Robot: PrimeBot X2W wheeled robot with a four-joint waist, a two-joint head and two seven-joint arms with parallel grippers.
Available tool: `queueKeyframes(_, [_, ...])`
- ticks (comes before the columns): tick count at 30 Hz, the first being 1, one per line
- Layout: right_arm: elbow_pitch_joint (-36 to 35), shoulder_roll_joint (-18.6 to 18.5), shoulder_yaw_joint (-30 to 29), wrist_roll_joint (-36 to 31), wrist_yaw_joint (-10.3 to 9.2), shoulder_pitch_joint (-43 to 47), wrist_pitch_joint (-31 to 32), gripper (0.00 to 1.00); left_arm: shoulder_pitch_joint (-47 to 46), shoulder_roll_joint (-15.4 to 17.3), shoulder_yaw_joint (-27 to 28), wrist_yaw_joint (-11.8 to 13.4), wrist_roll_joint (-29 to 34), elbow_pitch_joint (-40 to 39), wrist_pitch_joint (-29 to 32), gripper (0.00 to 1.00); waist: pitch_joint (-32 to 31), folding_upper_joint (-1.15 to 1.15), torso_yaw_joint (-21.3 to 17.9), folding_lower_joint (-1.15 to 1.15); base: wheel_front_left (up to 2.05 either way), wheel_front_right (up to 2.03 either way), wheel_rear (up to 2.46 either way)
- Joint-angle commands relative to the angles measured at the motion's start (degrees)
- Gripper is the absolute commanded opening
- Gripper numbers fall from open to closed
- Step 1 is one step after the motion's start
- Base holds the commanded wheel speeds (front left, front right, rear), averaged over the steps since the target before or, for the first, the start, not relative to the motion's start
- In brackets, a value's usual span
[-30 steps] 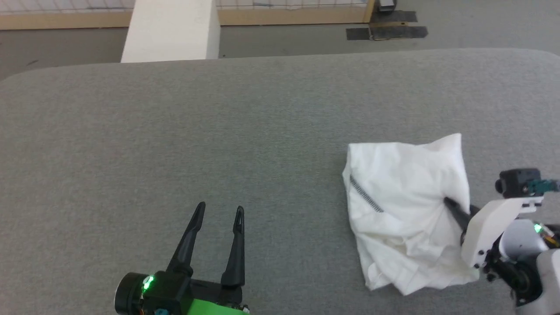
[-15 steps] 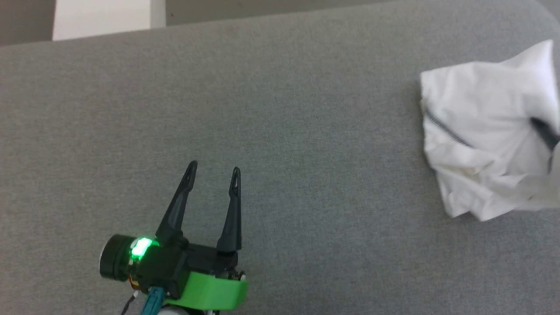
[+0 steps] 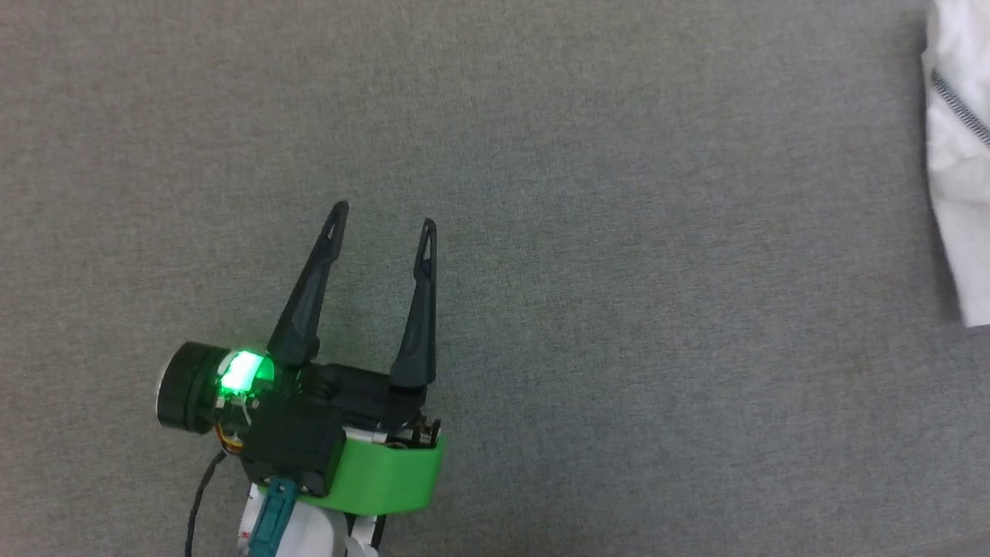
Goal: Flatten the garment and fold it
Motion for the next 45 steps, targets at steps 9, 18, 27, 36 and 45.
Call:
queueKeyframes(9, [7.5, -0.3, 0.8, -3.3, -0.10, -3.7, -5.1, 0.00, -2.8, 0.0, -0.5, 2.2, 2.0, -0.8, -2.3, 1.00, 4.5, 0.00, 1.0, -0.01, 0.00, 0.00, 0.00])
queueKeyframes(18, [10.6, 1.0, 2.1, -4.6, -0.10, -5.4, -8.3, 1.00, -2.4, -0.2, 1.0, 4.8, 1.3, -0.2, -3.3, 1.00, 2.0, 0.00, 0.5, -0.01, 0.00, 0.00, 0.00])
queueKeyframes(27, [7.0, 5.6, 1.4, -2.5, -0.10, -2.4, -13.7, 1.00, 0.6, -0.6, 2.8, 6.4, -2.5, 0.0, -3.5, 1.00, -7.1, 0.00, 0.4, -0.01, 0.00, 0.00, 0.00])
queueKeyframes(36, [-6.9, 16.1, -0.6, -3.5, -0.10, 9.9, -19.6, 1.00, 6.8, -0.9, 5.8, 6.9, -7.9, 2.2, -3.6, 1.00, -17.0, 0.00, 1.1, -0.01, 0.00, 0.00, 0.00])
queueKeyframes(45, [-15.7, 30.1, -2.8, -11.4, -0.10, 20.3, -27.0, 1.00, 10.3, -0.4, 6.8, 5.4, -10.0, 7.7, -3.6, 1.00, -23.0, 0.00, 2.7, -0.01, 0.00, 0.00, 0.00])
